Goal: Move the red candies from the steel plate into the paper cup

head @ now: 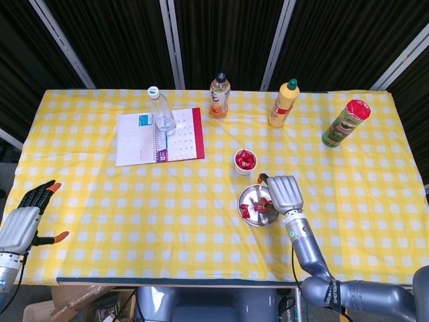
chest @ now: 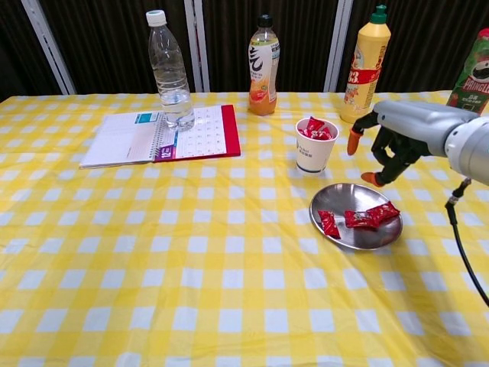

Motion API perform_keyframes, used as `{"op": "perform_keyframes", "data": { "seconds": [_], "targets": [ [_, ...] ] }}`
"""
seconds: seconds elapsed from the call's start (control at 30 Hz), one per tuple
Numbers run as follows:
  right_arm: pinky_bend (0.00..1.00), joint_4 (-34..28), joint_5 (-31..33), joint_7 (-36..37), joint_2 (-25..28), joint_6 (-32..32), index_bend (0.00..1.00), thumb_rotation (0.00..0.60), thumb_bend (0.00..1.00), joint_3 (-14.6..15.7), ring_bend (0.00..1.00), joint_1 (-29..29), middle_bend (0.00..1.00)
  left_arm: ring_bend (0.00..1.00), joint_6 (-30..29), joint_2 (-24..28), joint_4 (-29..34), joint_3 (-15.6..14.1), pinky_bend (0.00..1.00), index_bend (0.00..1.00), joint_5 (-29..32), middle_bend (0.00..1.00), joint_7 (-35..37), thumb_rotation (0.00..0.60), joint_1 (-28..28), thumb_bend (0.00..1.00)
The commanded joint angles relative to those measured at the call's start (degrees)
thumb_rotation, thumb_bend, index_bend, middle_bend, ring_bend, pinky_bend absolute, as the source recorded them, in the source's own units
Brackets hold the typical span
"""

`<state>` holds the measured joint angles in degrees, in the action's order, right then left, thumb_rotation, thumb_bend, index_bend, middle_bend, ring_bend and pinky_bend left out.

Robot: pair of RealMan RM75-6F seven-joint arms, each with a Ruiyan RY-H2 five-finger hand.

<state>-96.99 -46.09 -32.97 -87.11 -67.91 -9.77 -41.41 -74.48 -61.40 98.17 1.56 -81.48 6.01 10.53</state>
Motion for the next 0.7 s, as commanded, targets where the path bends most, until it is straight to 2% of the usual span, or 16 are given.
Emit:
{"op": "perform_keyframes", "data": {
  "seconds": [0.03,0.17,0.43,0.7],
  "targets": [
    [1.00,-0.66,0.49,-0.47,-0.26,0.24,0.40,0.600,0.36,1.52,0.90,1.02,0.81,0.00,-0.19,0.03,0.01,-0.07,0.00,0.00,-0.22,0.00,0.03,0.600,-0.09,0.04],
    [1.00,-0.79,-0.38,-0.64,-1.14,0.25,0.40,0.600,0.35,2.90,0.90,1.70,0.81,0.00,-0.27,0.07,-0.17,-0.18,0.00,0.00,-0.38,0.00,0.25,0.600,-0.18,0.04],
    [1.00,0.53,-2.94,2.18,-3.69,3.23,0.40,0.600,0.35,3.35,0.90,1.69,0.81,0.00,-0.30,0.05,-0.51,-0.32,0.00,0.00,-0.67,0.00,0.66,0.600,-0.24,0.04],
    [1.00,4.77,-2.27,2.95,-6.79,5.39,0.40,0.600,0.35,2.33,0.90,0.89,0.81,0.00,-0.06,0.12,-0.42,-0.26,0.00,0.00,-0.34,0.00,0.68,0.600,-0.18,0.04]
  ]
}}
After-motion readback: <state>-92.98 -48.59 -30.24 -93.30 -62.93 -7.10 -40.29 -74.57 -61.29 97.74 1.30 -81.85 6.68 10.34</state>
